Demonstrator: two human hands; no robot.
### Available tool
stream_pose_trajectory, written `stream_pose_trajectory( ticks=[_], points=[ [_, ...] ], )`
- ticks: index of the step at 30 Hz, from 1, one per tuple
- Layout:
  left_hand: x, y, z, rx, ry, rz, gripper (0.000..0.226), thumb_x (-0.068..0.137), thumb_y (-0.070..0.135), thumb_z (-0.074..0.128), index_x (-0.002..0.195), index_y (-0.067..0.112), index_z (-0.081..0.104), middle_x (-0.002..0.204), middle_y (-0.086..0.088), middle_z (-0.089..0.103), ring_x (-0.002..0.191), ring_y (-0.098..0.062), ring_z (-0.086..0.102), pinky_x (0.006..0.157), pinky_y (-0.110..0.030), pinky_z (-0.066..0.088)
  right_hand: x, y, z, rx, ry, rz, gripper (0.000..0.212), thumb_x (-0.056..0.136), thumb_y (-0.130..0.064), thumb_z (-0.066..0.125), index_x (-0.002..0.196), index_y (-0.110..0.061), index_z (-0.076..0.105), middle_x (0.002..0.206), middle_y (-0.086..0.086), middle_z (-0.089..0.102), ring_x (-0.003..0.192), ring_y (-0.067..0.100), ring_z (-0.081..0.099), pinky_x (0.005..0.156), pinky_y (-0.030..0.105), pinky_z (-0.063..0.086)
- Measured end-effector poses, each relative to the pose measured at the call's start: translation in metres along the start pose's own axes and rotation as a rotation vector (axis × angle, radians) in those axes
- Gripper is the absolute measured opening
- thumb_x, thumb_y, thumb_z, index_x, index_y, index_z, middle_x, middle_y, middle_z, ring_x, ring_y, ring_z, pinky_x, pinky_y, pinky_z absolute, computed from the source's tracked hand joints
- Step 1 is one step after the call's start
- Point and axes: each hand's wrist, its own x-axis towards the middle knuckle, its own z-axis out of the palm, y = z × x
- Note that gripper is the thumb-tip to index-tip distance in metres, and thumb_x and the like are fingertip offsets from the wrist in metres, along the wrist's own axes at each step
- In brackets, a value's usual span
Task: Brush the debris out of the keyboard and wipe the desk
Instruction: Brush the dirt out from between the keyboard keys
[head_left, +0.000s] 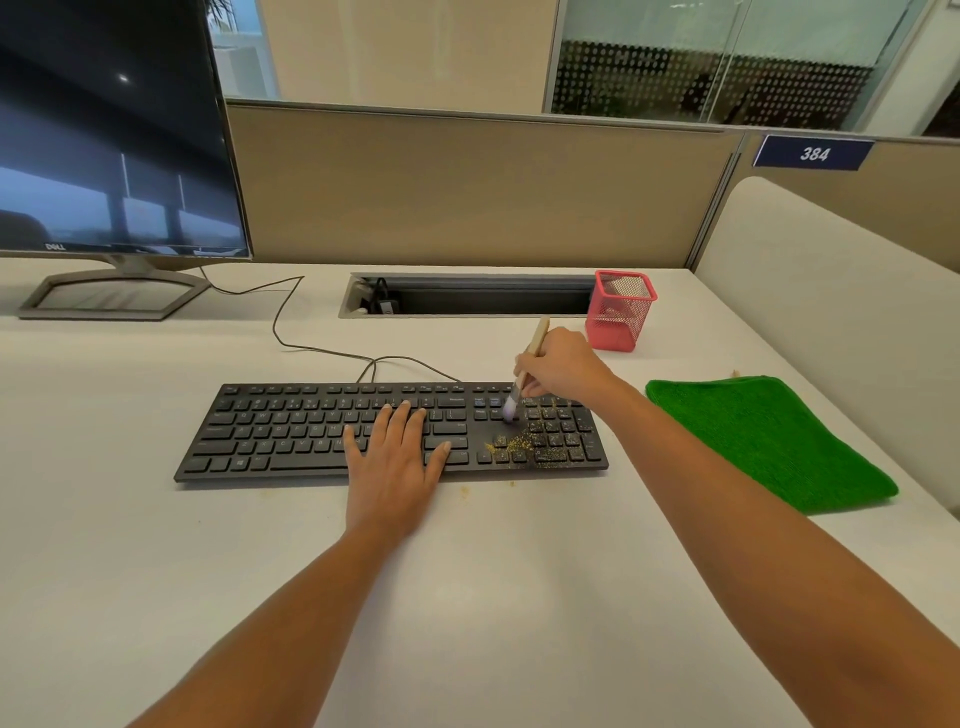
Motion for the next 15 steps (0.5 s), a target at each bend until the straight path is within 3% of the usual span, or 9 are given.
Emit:
stream_pose_trajectory(
  ticks=[2,5,8,10,12,15],
  points=[
    [0.0001,-0.0001,-0.0001,0.008,-0.009,-0.001,0.092,0.077,0.063,-0.012,0.147,0.020,0.028,0.156,0.002,0.024,0.146,-0.017,0.013,0.115,-0.052,0.002,-0.0009,0.0009,0.0012,-0.111,0.017,-0.005,0.027,0.092,-0.018,0.054,0.106,0.004,0.063,0.103,0.019,0.066,0.087,0.029,0.068,0.079,0.033,0.056],
    [0.0007,0.0000,0.0000,0.011,-0.013,0.000,0.092,0.077,0.063,-0.012,0.148,0.021,0.027,0.156,0.003,0.023,0.146,-0.017,0.012,0.115,-0.052,0.002,-0.0009,-0.0009,-0.0006,-0.146,0.108,-0.047,0.028,0.095,-0.019,0.050,0.107,0.003,0.062,0.103,0.018,0.065,0.092,0.029,0.066,0.061,0.025,0.046],
    [0.0005,0.0005,-0.0006,0.011,-0.008,0.002,0.092,0.077,0.063,-0.012,0.147,0.020,0.029,0.156,0.002,0.025,0.146,-0.018,0.014,0.115,-0.053,0.003,-0.0002,-0.0040,0.0019,0.028,0.015,-0.082,0.030,0.094,-0.023,0.054,0.110,0.000,0.064,0.104,0.017,0.067,0.087,0.023,0.067,0.072,0.026,0.053],
    [0.0002,0.0003,-0.0007,0.018,-0.014,0.004,0.092,0.077,0.063,-0.013,0.148,0.021,0.028,0.156,0.002,0.024,0.146,-0.017,0.013,0.115,-0.052,0.002,-0.0014,-0.0043,0.0029,0.014,-0.050,-0.091,0.031,0.093,-0.024,0.056,0.110,0.000,0.065,0.104,0.016,0.067,0.089,0.024,0.067,0.079,0.032,0.054],
    [0.0002,0.0000,-0.0007,0.013,-0.011,0.004,0.092,0.077,0.063,-0.012,0.147,0.020,0.028,0.156,0.002,0.024,0.146,-0.017,0.013,0.115,-0.053,0.003,-0.0012,-0.0029,0.0019,-0.105,-0.060,-0.078,0.031,0.094,-0.023,0.054,0.108,0.003,0.064,0.098,0.013,0.066,0.085,0.024,0.064,0.070,0.028,0.051],
    [0.0001,0.0001,-0.0006,0.015,-0.018,0.001,0.092,0.077,0.063,-0.013,0.148,0.021,0.027,0.156,0.002,0.023,0.146,-0.017,0.012,0.115,-0.052,0.002,-0.0004,-0.0027,-0.0023,-0.240,0.018,-0.058,0.028,0.096,-0.021,0.049,0.107,0.002,0.061,0.090,0.013,0.060,0.076,0.020,0.055,0.051,0.018,0.035]
  ],
)
